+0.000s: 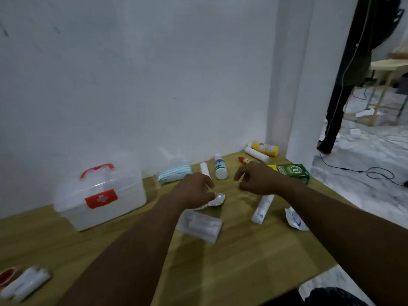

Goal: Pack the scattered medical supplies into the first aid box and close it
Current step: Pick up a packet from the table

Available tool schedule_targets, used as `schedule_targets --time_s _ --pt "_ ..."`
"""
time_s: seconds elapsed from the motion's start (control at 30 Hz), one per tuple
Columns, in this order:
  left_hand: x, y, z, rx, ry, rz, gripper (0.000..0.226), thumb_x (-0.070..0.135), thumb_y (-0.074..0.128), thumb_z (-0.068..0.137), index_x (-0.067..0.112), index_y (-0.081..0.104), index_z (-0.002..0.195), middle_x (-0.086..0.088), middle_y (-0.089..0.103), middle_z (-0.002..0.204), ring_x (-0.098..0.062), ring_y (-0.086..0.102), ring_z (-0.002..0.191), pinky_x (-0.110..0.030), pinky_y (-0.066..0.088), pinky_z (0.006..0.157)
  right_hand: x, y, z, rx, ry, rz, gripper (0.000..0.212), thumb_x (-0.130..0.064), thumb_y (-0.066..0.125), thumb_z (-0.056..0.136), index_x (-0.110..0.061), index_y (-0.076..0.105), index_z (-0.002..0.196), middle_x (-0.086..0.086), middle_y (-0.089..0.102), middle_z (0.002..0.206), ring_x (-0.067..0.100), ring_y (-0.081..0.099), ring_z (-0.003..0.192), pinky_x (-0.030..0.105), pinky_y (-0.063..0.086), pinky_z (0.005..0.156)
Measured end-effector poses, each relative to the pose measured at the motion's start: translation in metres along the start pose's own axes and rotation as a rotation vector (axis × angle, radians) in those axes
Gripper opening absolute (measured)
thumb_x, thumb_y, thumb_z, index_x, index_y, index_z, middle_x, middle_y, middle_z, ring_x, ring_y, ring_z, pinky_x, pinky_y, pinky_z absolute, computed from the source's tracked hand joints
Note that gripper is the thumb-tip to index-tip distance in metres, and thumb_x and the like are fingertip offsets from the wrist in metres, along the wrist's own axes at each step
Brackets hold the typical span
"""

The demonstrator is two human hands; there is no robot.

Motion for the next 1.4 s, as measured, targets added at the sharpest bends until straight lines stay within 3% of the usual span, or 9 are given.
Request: schedule_targets --time_s 0.1,0.23,0.47,0.67,0.93,1.17,1.23,1.33,1.4 --pt "0.005 0.018 0.002 -0.017 0.055 0.138 0.042 0.051 0.071 0.072 0.033 0.07 0.11 0.001 0.068 0.118 -0.02 0.065 0.108 -0.039 0.054 0.09 0.014 0.0 -0.017 -0.007 0.049 0.005 0.024 -0.025 0.071 0.083 -0.023 0.072 0.107 -0.001 0.068 0.097 0.016 0.065 0.097 0.032 0.052 0.087" --pt "0.01 0.037 -0.002 0.025 0.074 0.253 0.021 0.041 0.065 0.082 0.034 0.073 0.1 -0.003 0.071 0.111 -0.027 0.066 0.104 -0.043 0.055 0.086 0.028 -0.001 -0.039 0.05 0.091 0.004 0.024 -0.023 0.069 0.083 -0.023 0.073 0.107 -0.003 0.069 0.095 0.013 0.063 0.093 0.029 0.051 0.084" --pt "0.014 0.045 -0.003 0.144 0.143 0.319 0.027 0.041 0.054 0.094 0.023 0.074 0.091 -0.005 0.071 0.09 -0.027 0.067 0.086 -0.035 0.053 0.068 0.026 -0.002 -0.046 0.116 0.074 0.019 0.022 -0.02 0.067 0.08 -0.023 0.075 0.1 -0.007 0.068 0.084 0.011 0.064 0.085 0.027 0.052 0.079" --pt "0.039 0.044 -0.008 0.259 0.218 0.272 0.019 0.039 0.054 0.093 0.027 0.068 0.091 0.001 0.069 0.088 -0.023 0.066 0.081 -0.034 0.051 0.062 0.031 -0.019 -0.067 0.115 0.106 -0.031 0.026 -0.018 0.069 0.081 -0.021 0.074 0.106 -0.002 0.068 0.091 0.014 0.063 0.09 0.026 0.048 0.079" --pt "0.08 0.056 -0.016 0.287 0.325 0.224 0.013 0.034 0.056 0.09 0.028 0.066 0.094 0.005 0.072 0.093 -0.02 0.067 0.086 -0.039 0.056 0.068 0.082 -0.014 -0.11 -0.117 0.327 -0.232 0.059 -0.037 0.084 0.07 -0.018 0.064 0.122 0.002 0.062 0.122 0.023 0.062 0.106 0.032 0.051 0.088" --pt "0.089 0.058 -0.018 0.287 0.31 0.221 0.008 0.029 0.058 0.088 0.03 0.063 0.093 0.007 0.071 0.095 -0.02 0.066 0.088 -0.037 0.054 0.068 0.098 -0.008 -0.117 -0.142 0.416 -0.204 0.08 -0.051 0.084 0.067 -0.011 0.055 0.129 0.006 0.056 0.127 0.027 0.054 0.117 0.034 0.046 0.092" --pt "0.094 0.05 -0.019 0.339 0.303 0.211 0.007 0.03 0.058 0.088 0.03 0.064 0.093 0.007 0.071 0.094 -0.02 0.066 0.091 -0.037 0.053 0.07 0.101 -0.01 -0.118 -0.137 0.405 -0.185 0.066 -0.048 0.086 0.065 -0.01 0.06 0.112 0.006 0.059 0.113 0.026 0.057 0.105 0.033 0.045 0.081" --pt "0.111 0.032 -0.025 0.424 0.336 0.161 0.009 0.032 0.06 0.088 0.027 0.066 0.094 0.008 0.072 0.091 -0.018 0.065 0.089 -0.034 0.051 0.07 0.099 -0.021 -0.125 -0.072 0.358 -0.172 0.027 -0.032 0.08 0.072 -0.014 0.06 0.075 0.004 0.059 0.081 0.022 0.054 0.078 0.029 0.041 0.062" --pt "0.129 0.019 -0.031 0.475 0.359 0.051 0.008 0.034 0.063 0.086 0.027 0.066 0.089 0.009 0.072 0.085 -0.018 0.066 0.083 -0.037 0.054 0.071 0.092 -0.038 -0.134 -0.054 0.346 -0.153 0.016 -0.025 0.073 0.078 -0.011 0.065 0.073 0.004 0.06 0.075 0.02 0.053 0.072 0.028 0.041 0.059"
Point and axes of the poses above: each hand's wrist, its own z-axis towards the middle knuckle, its own y-axis out of the palm, x = y × z, the point moved 2 cm from there along z, towards the middle knuckle
